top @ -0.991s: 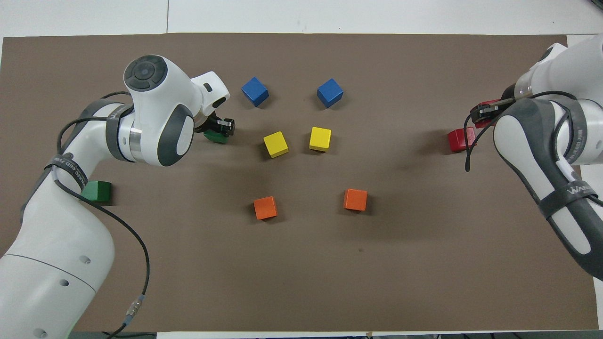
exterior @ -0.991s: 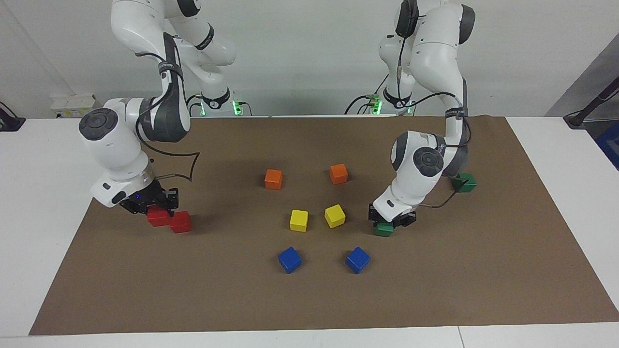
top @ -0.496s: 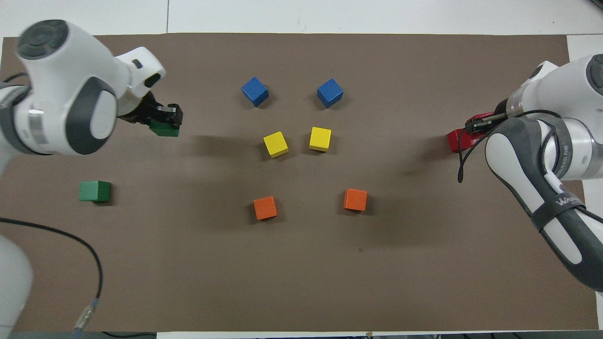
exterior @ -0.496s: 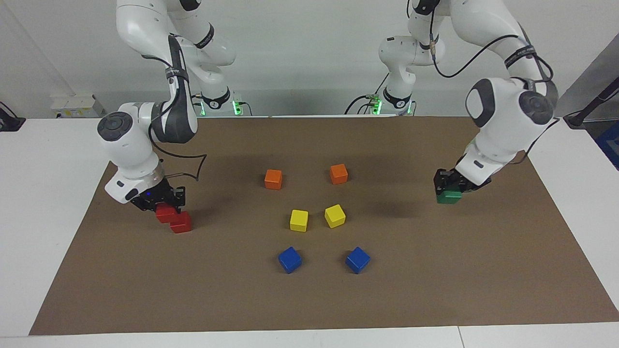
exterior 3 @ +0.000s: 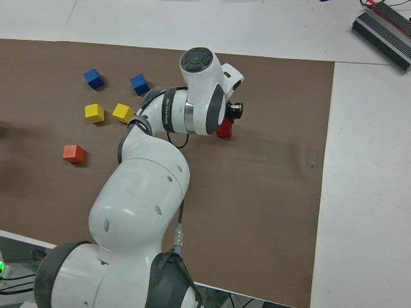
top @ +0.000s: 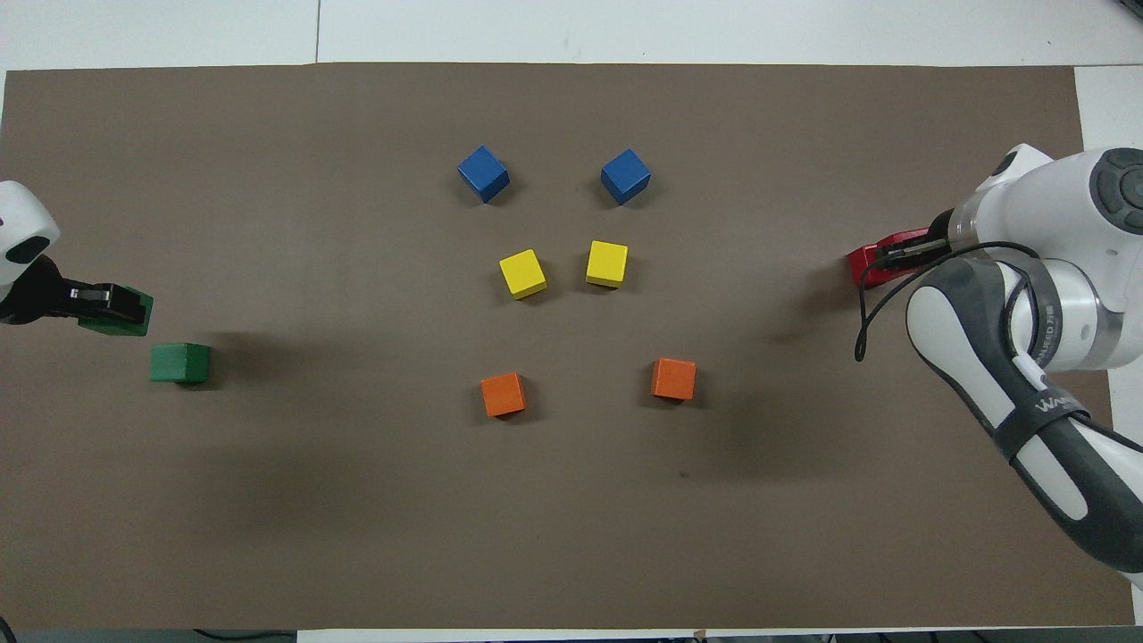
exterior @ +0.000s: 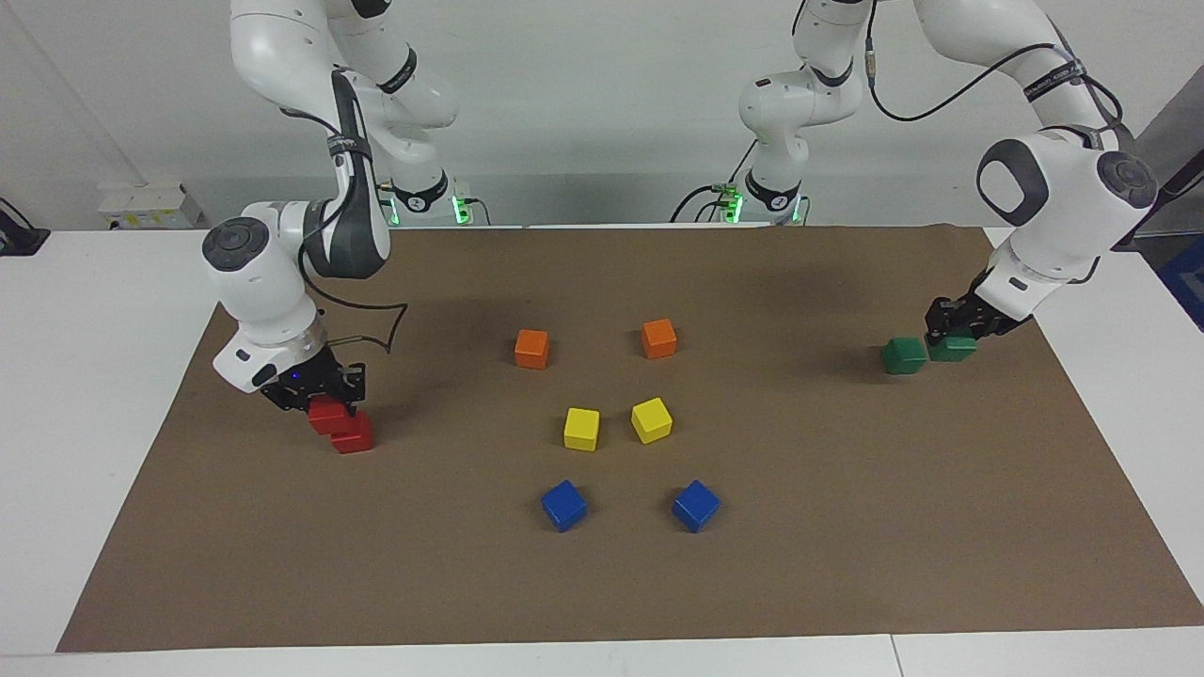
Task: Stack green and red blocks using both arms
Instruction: 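Carry green with the left gripper while the right gripper carries red to red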
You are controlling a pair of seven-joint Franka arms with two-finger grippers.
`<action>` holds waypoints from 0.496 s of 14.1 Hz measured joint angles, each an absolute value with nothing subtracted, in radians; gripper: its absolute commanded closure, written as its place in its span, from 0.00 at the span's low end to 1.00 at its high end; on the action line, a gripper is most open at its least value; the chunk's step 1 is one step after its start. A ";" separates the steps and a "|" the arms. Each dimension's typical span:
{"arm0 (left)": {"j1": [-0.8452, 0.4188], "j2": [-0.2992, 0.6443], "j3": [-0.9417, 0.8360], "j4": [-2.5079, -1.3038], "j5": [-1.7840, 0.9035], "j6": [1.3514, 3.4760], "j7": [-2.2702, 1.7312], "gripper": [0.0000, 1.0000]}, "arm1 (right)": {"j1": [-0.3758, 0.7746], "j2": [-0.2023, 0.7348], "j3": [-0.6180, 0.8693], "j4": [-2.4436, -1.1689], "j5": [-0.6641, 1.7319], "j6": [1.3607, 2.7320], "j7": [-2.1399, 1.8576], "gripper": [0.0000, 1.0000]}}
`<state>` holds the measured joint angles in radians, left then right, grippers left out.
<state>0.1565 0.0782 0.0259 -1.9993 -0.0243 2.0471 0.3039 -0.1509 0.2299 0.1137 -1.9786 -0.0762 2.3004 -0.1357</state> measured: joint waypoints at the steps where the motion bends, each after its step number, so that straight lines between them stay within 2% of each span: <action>1: 0.164 0.063 0.025 -2.058 -0.024 2.108 0.307 1.00 | -0.151 0.230 0.114 -1.981 -0.076 2.303 -0.136 1.00; 3: 0.165 0.035 0.022 -2.146 -0.024 2.191 0.307 1.00 | -0.150 0.230 0.115 -1.985 -0.076 2.313 -0.136 1.00; 7: 0.165 -0.001 0.017 -2.201 -0.024 2.210 0.306 1.00 | -0.148 0.230 0.121 -1.992 -0.076 2.337 -0.136 1.00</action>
